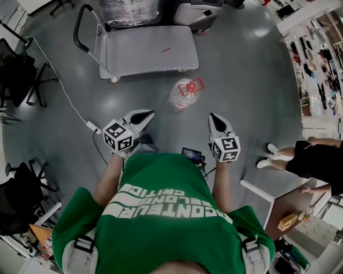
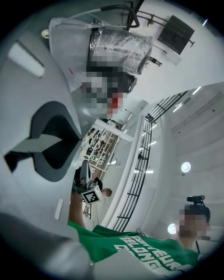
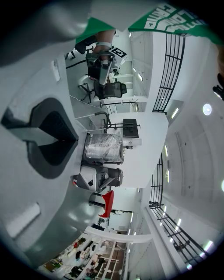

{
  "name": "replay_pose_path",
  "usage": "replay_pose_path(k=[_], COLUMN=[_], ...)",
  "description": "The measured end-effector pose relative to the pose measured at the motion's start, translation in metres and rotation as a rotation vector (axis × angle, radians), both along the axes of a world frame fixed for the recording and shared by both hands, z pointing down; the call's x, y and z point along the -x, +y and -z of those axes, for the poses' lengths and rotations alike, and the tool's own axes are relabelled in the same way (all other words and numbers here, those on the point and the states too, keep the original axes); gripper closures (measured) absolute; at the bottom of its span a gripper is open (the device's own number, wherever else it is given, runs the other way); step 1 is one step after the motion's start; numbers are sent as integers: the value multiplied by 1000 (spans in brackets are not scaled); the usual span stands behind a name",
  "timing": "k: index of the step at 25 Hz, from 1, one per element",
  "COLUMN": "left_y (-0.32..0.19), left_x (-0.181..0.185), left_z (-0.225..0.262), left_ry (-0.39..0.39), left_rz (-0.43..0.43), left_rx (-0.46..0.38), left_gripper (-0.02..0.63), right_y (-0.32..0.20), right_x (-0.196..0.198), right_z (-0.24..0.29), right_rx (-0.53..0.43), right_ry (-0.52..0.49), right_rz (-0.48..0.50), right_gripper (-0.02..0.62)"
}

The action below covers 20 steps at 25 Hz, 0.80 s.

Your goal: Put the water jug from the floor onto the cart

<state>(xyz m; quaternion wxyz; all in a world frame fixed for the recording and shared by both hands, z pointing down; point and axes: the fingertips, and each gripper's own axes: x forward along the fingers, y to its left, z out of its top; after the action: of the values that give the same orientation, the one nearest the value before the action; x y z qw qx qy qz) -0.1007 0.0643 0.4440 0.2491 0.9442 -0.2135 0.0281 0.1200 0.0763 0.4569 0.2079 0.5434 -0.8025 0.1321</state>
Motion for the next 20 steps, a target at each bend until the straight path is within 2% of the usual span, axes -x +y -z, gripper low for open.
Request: replay_pose_path(k=[12,20], left_y=[-23,-38], left_x=[33,19], left_z=[-1,-2], left_ry=[71,65], left_rz=[-20,-25], left_rx=[15,16], left_gripper=[597,597], right_y=[-16,-29], right_x=[38,34], right_z=[-4,-14], right_rx=[41,71], right_ry=[68,68], right_rz=[14,47], right_gripper=[603,603])
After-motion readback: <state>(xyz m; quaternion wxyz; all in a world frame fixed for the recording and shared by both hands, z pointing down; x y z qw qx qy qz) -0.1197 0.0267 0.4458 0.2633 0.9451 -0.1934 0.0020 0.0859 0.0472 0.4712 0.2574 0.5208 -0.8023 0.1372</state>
